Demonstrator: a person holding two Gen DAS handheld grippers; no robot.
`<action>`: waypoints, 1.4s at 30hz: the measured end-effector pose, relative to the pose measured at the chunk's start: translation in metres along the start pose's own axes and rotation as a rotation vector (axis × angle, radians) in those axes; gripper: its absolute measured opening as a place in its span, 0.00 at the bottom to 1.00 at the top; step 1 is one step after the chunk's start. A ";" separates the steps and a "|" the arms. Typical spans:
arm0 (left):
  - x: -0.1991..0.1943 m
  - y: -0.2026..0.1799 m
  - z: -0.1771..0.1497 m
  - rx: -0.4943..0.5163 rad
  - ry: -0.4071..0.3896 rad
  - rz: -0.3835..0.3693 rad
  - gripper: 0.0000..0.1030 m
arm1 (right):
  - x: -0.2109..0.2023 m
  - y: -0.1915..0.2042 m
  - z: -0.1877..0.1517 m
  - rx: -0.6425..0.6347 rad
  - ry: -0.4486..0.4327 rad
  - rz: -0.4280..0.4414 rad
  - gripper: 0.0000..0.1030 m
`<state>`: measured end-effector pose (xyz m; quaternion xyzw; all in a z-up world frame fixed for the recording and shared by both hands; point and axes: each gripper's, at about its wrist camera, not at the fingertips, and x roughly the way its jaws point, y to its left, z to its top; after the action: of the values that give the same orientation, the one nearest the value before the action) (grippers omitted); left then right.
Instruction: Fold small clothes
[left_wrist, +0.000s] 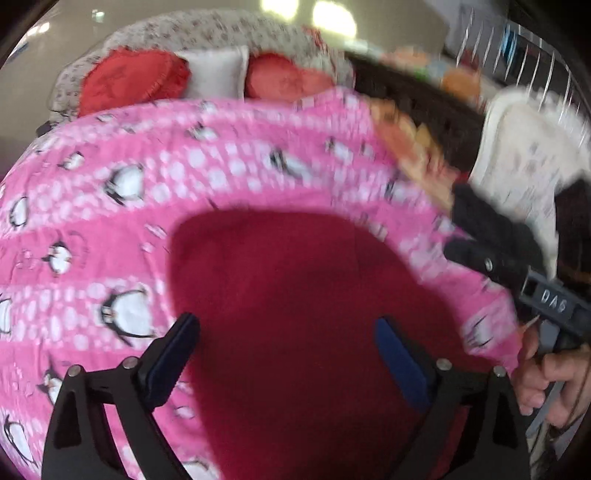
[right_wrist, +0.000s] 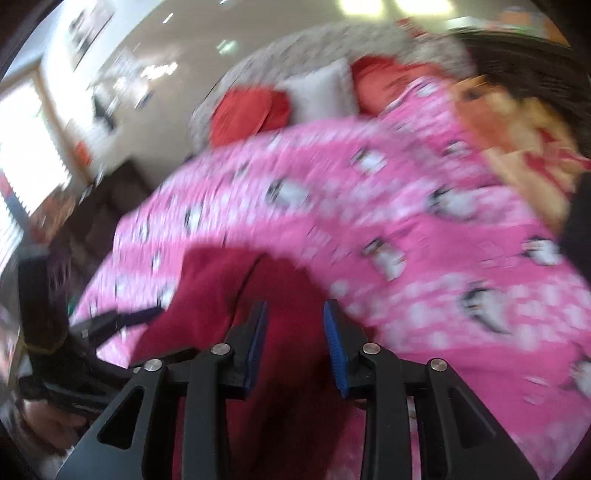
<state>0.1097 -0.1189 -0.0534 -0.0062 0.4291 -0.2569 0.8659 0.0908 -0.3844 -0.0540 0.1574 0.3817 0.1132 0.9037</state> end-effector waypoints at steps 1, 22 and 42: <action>-0.012 0.006 -0.002 -0.017 -0.032 -0.029 0.95 | -0.013 0.000 0.000 0.004 -0.018 -0.010 0.04; 0.001 0.036 -0.063 -0.226 0.088 -0.220 0.97 | -0.039 0.051 -0.076 -0.193 0.051 0.129 0.07; 0.006 0.033 -0.076 -0.197 0.000 -0.222 1.00 | 0.031 -0.053 -0.070 0.411 0.136 0.475 0.50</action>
<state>0.0704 -0.0769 -0.1131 -0.1385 0.4489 -0.3079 0.8273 0.0655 -0.4094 -0.1405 0.4135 0.4089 0.2516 0.7736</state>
